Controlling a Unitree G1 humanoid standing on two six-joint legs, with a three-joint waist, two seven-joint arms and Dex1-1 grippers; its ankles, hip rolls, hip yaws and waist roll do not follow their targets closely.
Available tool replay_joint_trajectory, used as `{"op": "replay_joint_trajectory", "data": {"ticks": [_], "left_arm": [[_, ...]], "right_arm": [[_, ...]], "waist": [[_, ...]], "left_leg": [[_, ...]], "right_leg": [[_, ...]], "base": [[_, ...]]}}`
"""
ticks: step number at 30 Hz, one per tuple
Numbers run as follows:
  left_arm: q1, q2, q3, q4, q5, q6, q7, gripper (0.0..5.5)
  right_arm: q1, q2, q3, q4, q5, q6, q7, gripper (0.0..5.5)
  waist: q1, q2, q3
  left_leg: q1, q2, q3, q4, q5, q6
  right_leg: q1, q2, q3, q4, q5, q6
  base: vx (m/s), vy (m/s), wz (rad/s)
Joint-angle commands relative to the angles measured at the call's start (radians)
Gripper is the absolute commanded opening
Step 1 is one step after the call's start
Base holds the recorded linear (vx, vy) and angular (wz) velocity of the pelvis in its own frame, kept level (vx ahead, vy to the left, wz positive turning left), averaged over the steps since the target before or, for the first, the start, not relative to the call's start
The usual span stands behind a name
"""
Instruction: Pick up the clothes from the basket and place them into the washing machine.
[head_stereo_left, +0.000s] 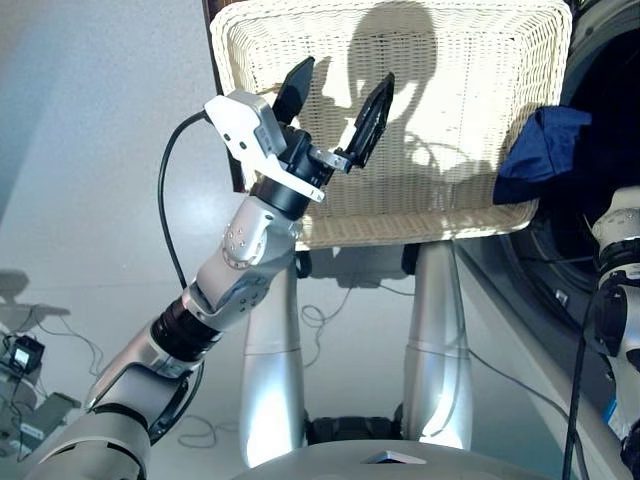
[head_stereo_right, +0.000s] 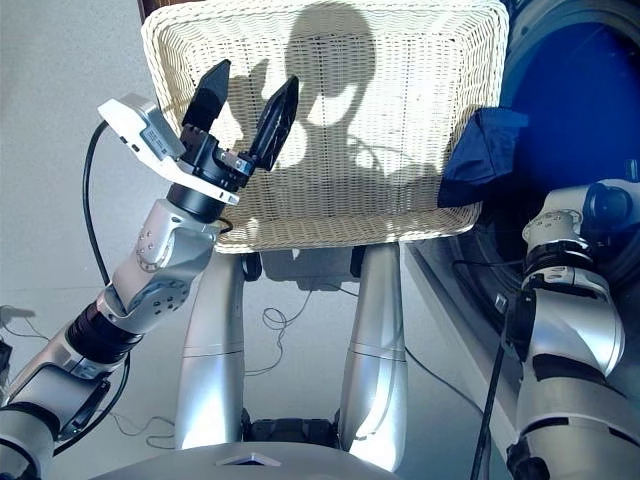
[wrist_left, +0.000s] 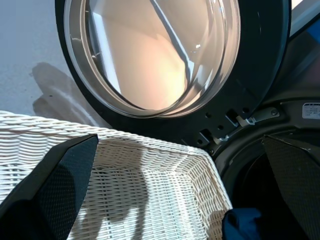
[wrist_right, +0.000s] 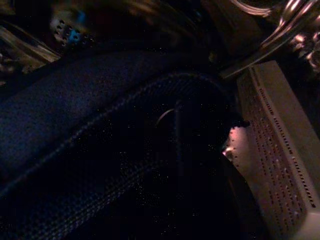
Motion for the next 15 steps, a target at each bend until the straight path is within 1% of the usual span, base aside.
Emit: {"op": "replay_joint_trajectory", "data": {"ticks": [1,3,4,5,7,8,11,12,13,15], "left_arm": [[0.014,-0.024,0.025,-0.100,0.008,-0.052,-0.017,5.50],[0.018,-0.021,0.027,-0.103,0.007,-0.053,-0.018,5.50],[0.022,-0.020,0.032,-0.105,0.006,-0.054,-0.021,5.50],[0.028,-0.015,0.036,-0.110,0.004,-0.053,-0.024,5.50],[0.028,-0.011,0.038,-0.111,0.003,-0.053,-0.027,5.50],[0.031,-0.009,0.040,-0.110,0.001,-0.053,-0.030,5.50],[0.034,-0.006,0.041,-0.110,-0.002,-0.051,-0.035,5.50],[0.035,-0.004,0.039,-0.112,-0.002,-0.051,-0.038,5.50],[0.036,-0.004,0.039,-0.112,-0.002,-0.052,-0.039,5.50],[0.033,-0.009,0.035,-0.110,-0.004,-0.052,-0.046,5.50]], "right_arm": [[-0.025,-0.265,0.023,-0.069,0.007,-0.124,-0.002,0.00],[-0.026,-0.270,0.020,-0.076,0.009,-0.134,-0.002,0.00],[-0.028,-0.274,0.015,-0.090,0.013,-0.144,0.001,0.00],[-0.024,-0.282,0.007,-0.103,0.017,-0.155,0.004,0.00],[-0.025,-0.288,-0.001,-0.110,0.021,-0.165,0.004,0.00],[-0.022,-0.289,-0.009,-0.111,0.033,-0.176,0.009,0.00],[-0.021,-0.282,-0.020,-0.110,0.053,-0.183,0.021,0.00],[-0.014,-0.269,-0.017,-0.104,0.057,-0.171,0.038,0.00],[-0.012,-0.269,-0.018,-0.103,0.059,-0.170,0.041,5.50],[0.007,-0.214,0.007,-0.103,0.092,-0.136,0.130,5.50]], "waist": [[-0.020,0.027,-0.016],[-0.021,0.026,-0.016],[-0.023,0.025,-0.016],[-0.024,0.024,-0.016],[-0.024,0.022,-0.016],[-0.025,0.021,-0.016],[-0.025,0.021,-0.016],[-0.024,0.023,-0.016],[-0.023,0.023,-0.016],[-0.020,0.026,-0.016]], "left_leg": [[0.040,0.062,-0.010,0.173,-0.167,-0.055],[0.037,0.062,-0.011,0.178,-0.169,-0.055],[0.028,0.060,-0.012,0.183,-0.162,-0.054],[0.031,0.063,-0.014,0.191,-0.175,-0.055],[0.025,0.061,-0.014,0.191,-0.166,-0.054],[0.029,0.062,-0.016,0.199,-0.179,-0.056],[0.026,0.062,-0.016,0.202,-0.178,-0.055],[0.025,0.062,-0.015,0.203,-0.179,-0.054],[0.026,0.062,-0.015,0.203,-0.179,-0.054],[0.020,0.062,-0.015,0.208,-0.179,-0.051]], "right_leg": [[0.023,0.036,-0.015,-0.130,0.145,0.025],[0.019,0.038,-0.013,-0.126,0.142,0.025],[0.011,0.041,-0.012,-0.124,0.149,0.024],[0.015,0.043,-0.012,-0.115,0.136,0.024],[0.009,0.044,-0.013,-0.117,0.145,0.023],[0.014,0.046,-0.015,-0.108,0.133,0.024],[0.010,0.048,-0.014,-0.107,0.135,0.024],[0.009,0.049,-0.014,-0.105,0.135,0.024],[0.009,0.049,-0.014,-0.105,0.135,0.024],[0.005,0.050,-0.014,-0.102,0.136,0.023]], "base": [[0.000,0.000,0.000],[0.000,0.000,0.000],[0.000,0.000,0.000],[0.000,0.000,0.000],[0.000,0.000,0.000],[0.000,0.000,0.000],[0.000,0.000,0.000],[0.000,0.000,0.000],[0.000,0.000,0.000],[0.000,0.000,0.000]]}}
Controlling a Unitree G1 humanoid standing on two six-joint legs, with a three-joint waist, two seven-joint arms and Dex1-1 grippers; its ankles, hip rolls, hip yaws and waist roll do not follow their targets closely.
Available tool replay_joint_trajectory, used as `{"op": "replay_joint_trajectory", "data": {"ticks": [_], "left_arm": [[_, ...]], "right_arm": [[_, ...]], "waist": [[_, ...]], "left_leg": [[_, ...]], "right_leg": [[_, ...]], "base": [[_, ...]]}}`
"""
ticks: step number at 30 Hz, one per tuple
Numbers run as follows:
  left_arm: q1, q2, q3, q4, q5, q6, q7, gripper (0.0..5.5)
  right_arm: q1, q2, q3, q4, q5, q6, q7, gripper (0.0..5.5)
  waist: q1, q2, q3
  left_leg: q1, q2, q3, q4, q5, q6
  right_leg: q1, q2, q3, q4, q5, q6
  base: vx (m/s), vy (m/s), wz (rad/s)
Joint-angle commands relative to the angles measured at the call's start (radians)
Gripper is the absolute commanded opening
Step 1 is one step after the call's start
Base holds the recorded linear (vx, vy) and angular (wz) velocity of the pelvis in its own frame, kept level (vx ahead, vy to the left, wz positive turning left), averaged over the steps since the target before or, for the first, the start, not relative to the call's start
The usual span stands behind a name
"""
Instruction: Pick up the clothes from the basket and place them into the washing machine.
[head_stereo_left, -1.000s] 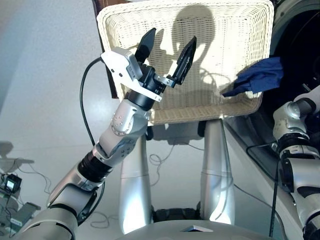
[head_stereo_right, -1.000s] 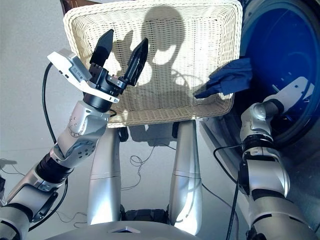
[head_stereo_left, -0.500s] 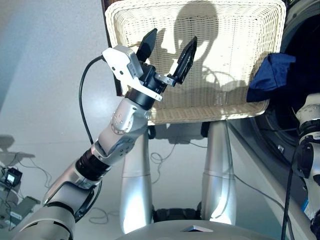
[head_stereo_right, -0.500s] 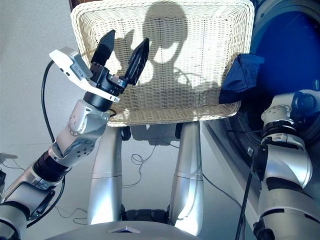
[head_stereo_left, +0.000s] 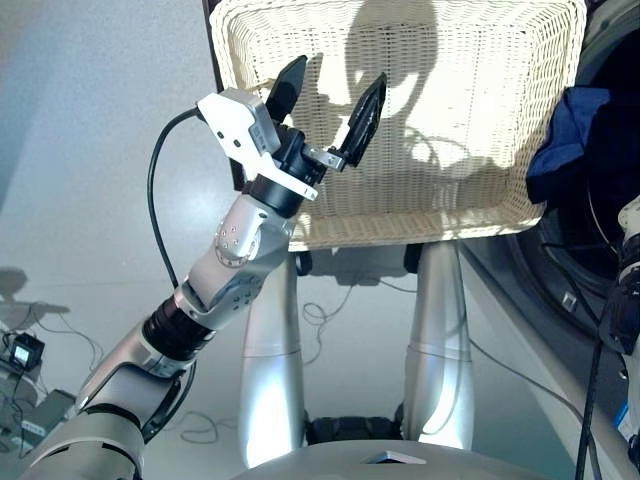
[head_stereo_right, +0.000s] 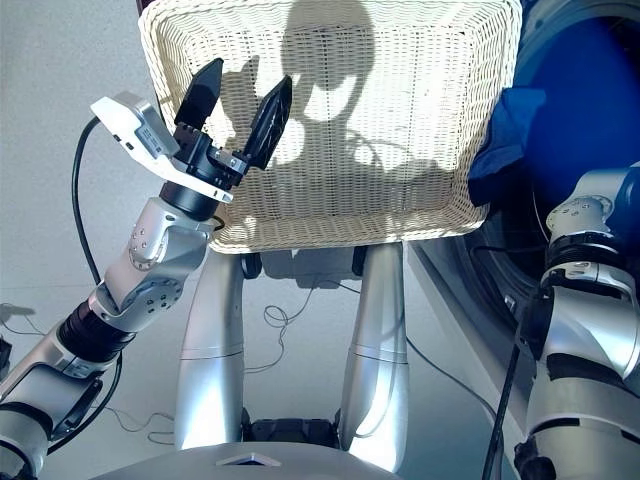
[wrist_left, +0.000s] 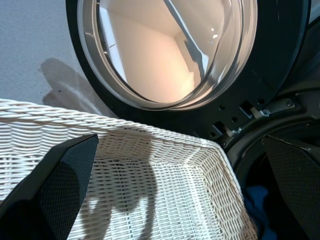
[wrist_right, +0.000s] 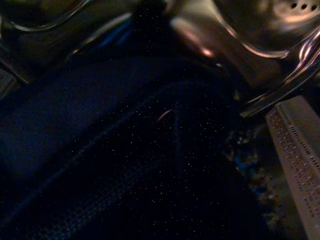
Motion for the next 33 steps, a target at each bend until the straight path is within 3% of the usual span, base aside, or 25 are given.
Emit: {"op": "replay_joint_trajectory", "data": {"ticks": [1,4,5,10,11,17,18,19,24,29,33], "left_arm": [[0.020,-0.041,0.031,-0.108,-0.005,-0.053,-0.042,5.50],[0.023,-0.051,0.033,-0.105,-0.005,-0.051,-0.047,5.50],[0.026,-0.058,0.043,-0.107,0.000,-0.051,-0.054,5.50],[0.043,-0.067,0.055,-0.123,0.005,-0.044,-0.058,5.50],[0.049,-0.068,0.063,-0.130,0.011,-0.039,-0.050,5.50],[0.048,-0.086,0.054,-0.118,0.011,-0.019,-0.031,5.50],[0.054,-0.093,0.049,-0.112,0.012,-0.015,-0.027,5.50],[0.047,-0.092,0.051,-0.112,0.013,-0.016,-0.027,5.50],[0.051,-0.104,0.041,-0.107,0.004,-0.006,-0.016,5.50],[0.050,-0.116,0.034,-0.102,-0.003,-0.009,-0.020,5.50],[0.063,-0.126,0.035,-0.080,0.003,-0.010,-0.045,5.50]], "right_arm": [[0.029,-0.122,0.036,-0.025,0.044,-0.035,0.110,5.50],[0.061,-0.065,0.068,-0.051,0.005,-0.007,0.151,5.50],[0.116,-0.002,0.150,-0.114,-0.109,0.039,0.195,5.50],[0.238,0.129,0.235,-0.290,-0.274,0.065,0.189,5.50],[0.306,0.197,0.311,-0.398,-0.392,0.107,0.198,5.50],[0.428,0.340,0.438,-0.524,-0.466,0.193,0.265,5.50],[0.436,0.355,0.458,-0.513,-0.455,0.204,0.283,5.50],[0.429,0.354,0.457,-0.514,-0.454,0.203,0.284,5.50],[0.396,0.391,0.493,-0.471,-0.396,0.228,0.314,5.50],[0.289,0.382,0.453,-0.255,-0.402,0.251,0.272,5.50],[0.294,0.361,0.471,-0.273,-0.426,0.239,0.300,5.50]], "waist": [[-0.021,0.025,-0.017],[-0.023,0.023,-0.017],[-0.022,0.022,-0.017],[-0.031,0.012,-0.017],[-0.034,0.007,-0.017],[-0.046,-0.012,-0.017],[-0.042,-0.012,-0.017],[-0.045,-0.013,-0.017],[-0.040,-0.012,-0.017],[-0.030,-0.006,-0.017],[-0.030,-0.009,-0.017]], "left_leg": [[0.066,0.071,-0.026,0.152,-0.156,-0.066],[0.065,0.070,-0.025,0.150,-0.153,-0.064],[0.060,0.070,-0.021,0.146,-0.147,-0.062],[0.057,0.069,-0.016,0.140,-0.138,-0.059],[0.053,0.069,-0.014,0.137,-0.133,-0.057],[0.043,0.067,-0.010,0.137,-0.127,-0.053],[0.062,0.071,-0.013,0.152,-0.165,-0.058],[0.041,0.067,-0.010,0.138,-0.127,-0.053],[0.040,0.064,-0.010,0.137,-0.125,-0.052],[0.050,0.064,-0.007,0.123,-0.123,-0.052],[0.080,0.062,-0.002,0.081,-0.106,-0.053]], "right_leg": [[0.042,0.054,-0.034,-0.133,0.145,0.003],[0.040,0.054,-0.033,-0.135,0.148,0.001],[0.037,0.055,-0.034,-0.141,0.155,-0.001],[0.035,0.057,-0.032,-0.151,0.165,-0.005],[0.032,0.059,-0.032,-0.157,0.172,-0.006],[0.025,0.061,-0.032,-0.164,0.184,-0.007],[0.042,0.062,-0.036,-0.145,0.148,-0.006],[0.024,0.061,-0.032,-0.165,0.185,-0.007],[0.022,0.056,-0.033,-0.165,0.189,-0.007],[0.031,0.048,-0.035,-0.175,0.198,-0.005],[0.063,0.041,-0.034,-0.216,0.212,0.004]], "base": [[0.000,0.000,0.000],[0.000,0.000,0.000],[0.000,0.000,0.000],[0.000,0.000,0.000],[0.000,0.000,0.000],[0.015,-0.001,-0.004],[0.000,0.000,0.000],[0.000,0.000,0.000],[-0.022,0.000,-0.012],[0.000,0.000,0.000],[0.000,0.000,0.000]]}}
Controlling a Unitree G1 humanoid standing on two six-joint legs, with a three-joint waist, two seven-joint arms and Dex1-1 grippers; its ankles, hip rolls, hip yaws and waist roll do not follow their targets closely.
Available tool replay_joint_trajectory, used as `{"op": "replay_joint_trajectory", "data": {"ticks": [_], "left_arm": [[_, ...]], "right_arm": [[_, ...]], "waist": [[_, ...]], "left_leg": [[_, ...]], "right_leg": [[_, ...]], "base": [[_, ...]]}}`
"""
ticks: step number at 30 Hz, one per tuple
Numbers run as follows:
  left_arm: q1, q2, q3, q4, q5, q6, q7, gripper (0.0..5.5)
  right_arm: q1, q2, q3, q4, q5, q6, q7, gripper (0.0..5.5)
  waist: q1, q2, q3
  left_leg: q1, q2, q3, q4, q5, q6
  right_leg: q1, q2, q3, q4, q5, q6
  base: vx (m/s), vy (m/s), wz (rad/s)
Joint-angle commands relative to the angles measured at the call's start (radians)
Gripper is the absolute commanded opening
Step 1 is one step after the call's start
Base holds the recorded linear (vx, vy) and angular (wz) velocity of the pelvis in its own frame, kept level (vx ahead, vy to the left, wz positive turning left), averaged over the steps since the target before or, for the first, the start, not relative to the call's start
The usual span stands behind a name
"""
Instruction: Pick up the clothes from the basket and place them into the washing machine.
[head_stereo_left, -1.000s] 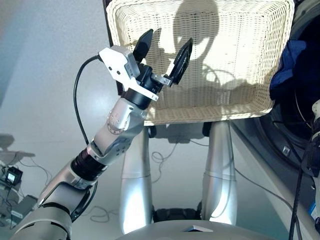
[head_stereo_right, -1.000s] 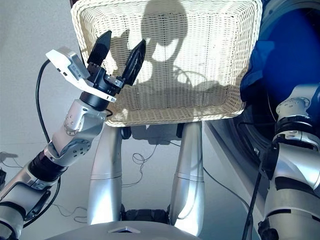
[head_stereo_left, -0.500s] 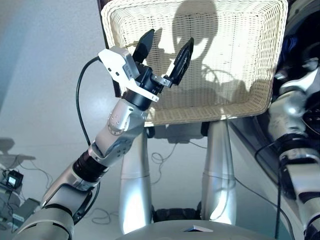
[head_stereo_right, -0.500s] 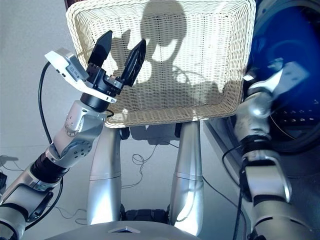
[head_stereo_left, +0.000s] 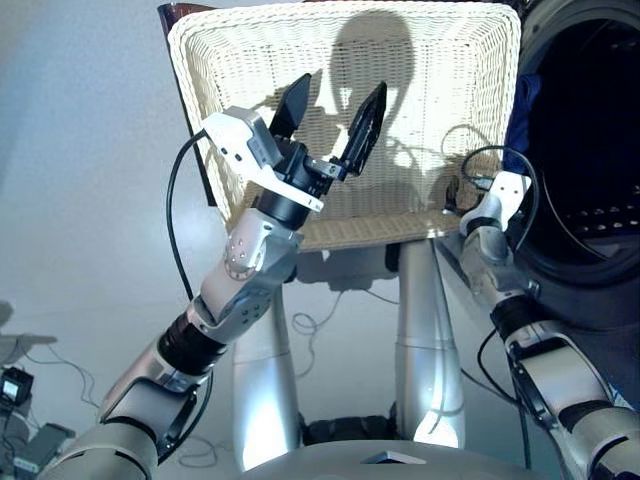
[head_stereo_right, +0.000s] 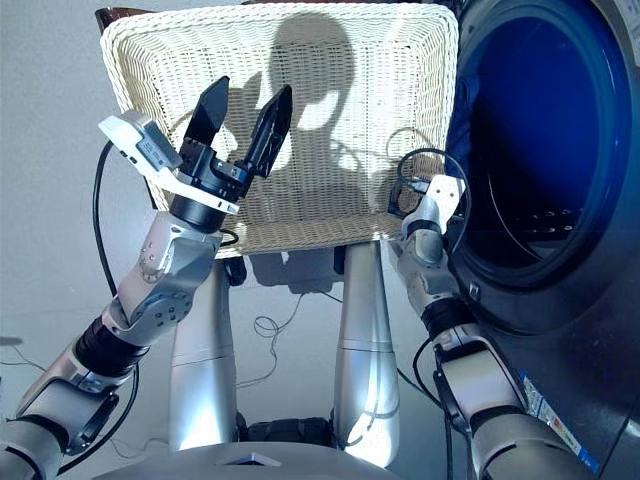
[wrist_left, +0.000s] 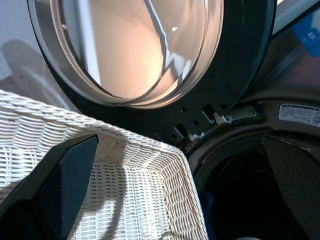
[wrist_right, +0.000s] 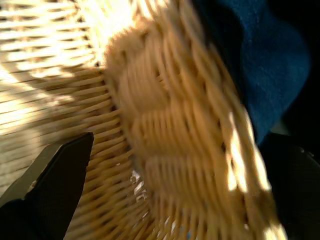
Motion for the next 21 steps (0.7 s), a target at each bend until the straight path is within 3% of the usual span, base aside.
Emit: {"op": "replay_joint_trajectory", "data": {"ticks": [1,4,10,12,15,18,21], "left_arm": [[-0.006,-0.010,0.002,-0.049,0.009,-0.036,-0.037,5.50],[0.041,-0.025,0.028,0.046,0.034,-0.060,-0.056,5.50],[0.171,-0.021,0.090,0.277,0.153,-0.048,-0.101,5.50],[0.213,-0.051,0.112,0.509,0.281,-0.058,-0.129,5.50],[0.236,-0.093,0.152,0.741,0.377,-0.083,-0.138,5.50],[0.265,-0.120,0.191,0.857,0.401,-0.087,-0.138,5.50],[0.328,-0.150,0.237,1.029,0.450,-0.082,-0.157,5.50]], "right_arm": [[0.046,-0.040,-0.009,-0.052,-0.011,-0.015,0.019,5.50],[0.153,-0.033,0.021,-0.170,-0.117,-0.056,0.052,5.50],[0.302,0.005,-0.022,-0.229,-0.130,-0.091,0.116,5.50],[0.367,0.017,-0.035,-0.200,-0.123,-0.090,0.168,5.50],[0.417,0.029,-0.040,-0.126,-0.152,-0.080,0.220,5.50],[0.461,0.030,-0.042,-0.112,-0.167,-0.080,0.247,5.50],[0.551,0.041,-0.041,-0.068,-0.226,-0.059,0.284,5.50]], "waist": [[0.024,0.016,-0.011],[0.025,0.021,-0.011],[0.021,0.019,-0.011],[0.018,0.012,-0.011],[0.020,0.005,-0.015],[0.021,0.001,-0.045],[0.029,-0.011,-0.120]], "left_leg": [[0.026,0.026,0.016,0.122,-0.113,-0.020],[0.128,0.021,0.021,0.016,-0.075,-0.024],[0.382,-0.011,0.026,-0.161,-0.035,-0.023],[0.561,-0.029,0.025,-0.273,-0.014,-0.022],[0.740,-0.032,0.030,-0.387,0.006,-0.027],[0.817,-0.033,0.035,-0.449,0.023,-0.031],[0.949,-0.032,0.044,-0.542,0.045,-0.042]], "right_leg": [[0.028,0.011,-0.007,-0.211,0.220,0.040],[0.131,-0.007,-0.023,-0.296,0.240,0.053],[0.374,-0.025,-0.050,-0.452,0.277,0.075],[0.551,-0.029,-0.072,-0.552,0.298,0.088],[0.731,-0.033,-0.091,-0.653,0.315,0.102],[0.812,-0.037,-0.102,-0.713,0.331,0.112],[0.948,-0.040,-0.115,-0.808,0.346,0.123]], "base": [[0.000,0.000,0.000],[0.043,0.000,0.057],[0.114,0.019,0.037],[0.219,0.028,-0.010],[0.191,0.025,-0.005],[0.170,0.028,-0.003],[0.193,0.023,0.047]]}}
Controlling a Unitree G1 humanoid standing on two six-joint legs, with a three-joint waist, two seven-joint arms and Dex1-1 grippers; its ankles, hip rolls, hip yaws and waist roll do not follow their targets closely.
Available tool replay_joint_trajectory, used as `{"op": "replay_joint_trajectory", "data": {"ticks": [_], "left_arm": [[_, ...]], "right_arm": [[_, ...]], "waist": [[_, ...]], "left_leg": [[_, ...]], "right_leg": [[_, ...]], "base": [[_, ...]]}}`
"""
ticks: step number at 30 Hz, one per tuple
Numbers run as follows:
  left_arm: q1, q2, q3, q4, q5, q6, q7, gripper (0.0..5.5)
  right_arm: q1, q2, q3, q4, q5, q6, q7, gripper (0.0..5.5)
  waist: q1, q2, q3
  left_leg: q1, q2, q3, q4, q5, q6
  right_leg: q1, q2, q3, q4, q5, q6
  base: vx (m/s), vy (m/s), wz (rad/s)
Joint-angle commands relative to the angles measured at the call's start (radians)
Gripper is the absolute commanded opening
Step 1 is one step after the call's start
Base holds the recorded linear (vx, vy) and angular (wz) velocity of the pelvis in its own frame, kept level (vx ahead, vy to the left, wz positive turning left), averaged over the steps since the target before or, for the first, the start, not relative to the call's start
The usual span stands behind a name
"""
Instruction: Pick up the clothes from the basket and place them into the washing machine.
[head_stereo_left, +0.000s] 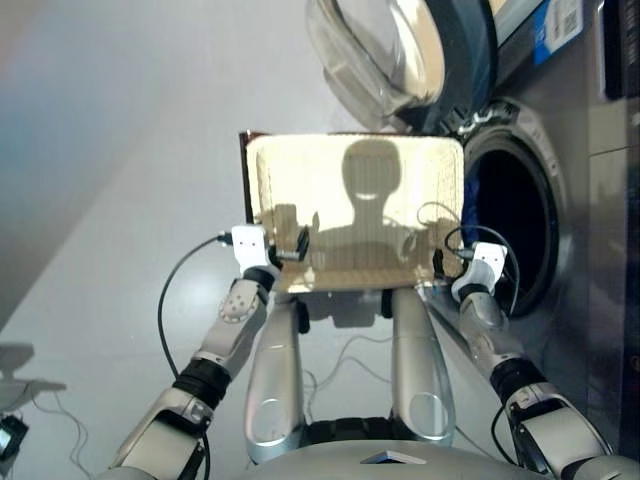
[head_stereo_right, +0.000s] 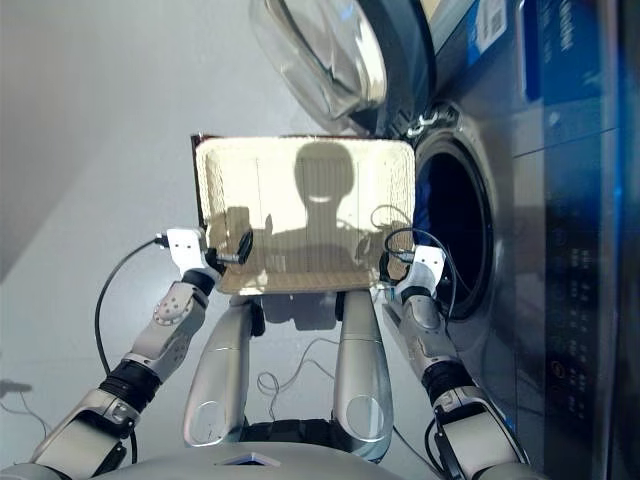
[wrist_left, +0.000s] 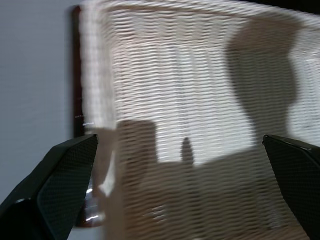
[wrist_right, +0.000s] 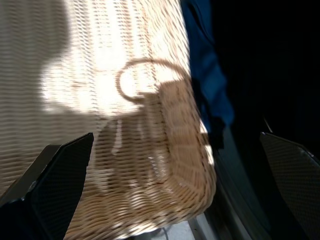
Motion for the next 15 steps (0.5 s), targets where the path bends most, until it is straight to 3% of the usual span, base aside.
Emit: {"op": "replay_joint_trajectory", "data": {"ticks": [1,7,15], "left_arm": [[0.049,-0.009,0.049,0.109,0.073,-0.041,-0.019,5.50],[0.159,-0.021,0.150,0.349,0.151,-0.007,-0.035,5.50],[0.248,-0.045,0.237,0.556,0.219,0.051,-0.057,5.50]], "right_arm": [[0.079,0.002,-0.019,0.035,-0.059,-0.016,0.053,5.50],[0.194,0.034,-0.046,0.136,-0.091,0.021,0.123,5.50],[0.286,0.068,-0.071,0.230,-0.139,0.061,0.163,5.50]], "waist": [[0.007,-0.028,-0.114],[0.010,-0.041,-0.265],[0.003,-0.045,-0.388]], "left_leg": [[0.129,-0.004,0.045,-0.001,-0.083,-0.037],[0.292,0.005,0.067,-0.139,-0.053,-0.045],[0.413,0.012,0.081,-0.164,-0.082,-0.043]], "right_leg": [[0.158,-0.011,-0.004,-0.397,0.324,0.114],[0.299,-0.023,-0.029,-0.494,0.351,0.130],[0.427,-0.017,-0.044,-0.523,0.329,0.130]], "base": [[0.156,0.008,-0.004],[0.144,0.001,-0.006],[0.118,0.001,-0.013]]}}
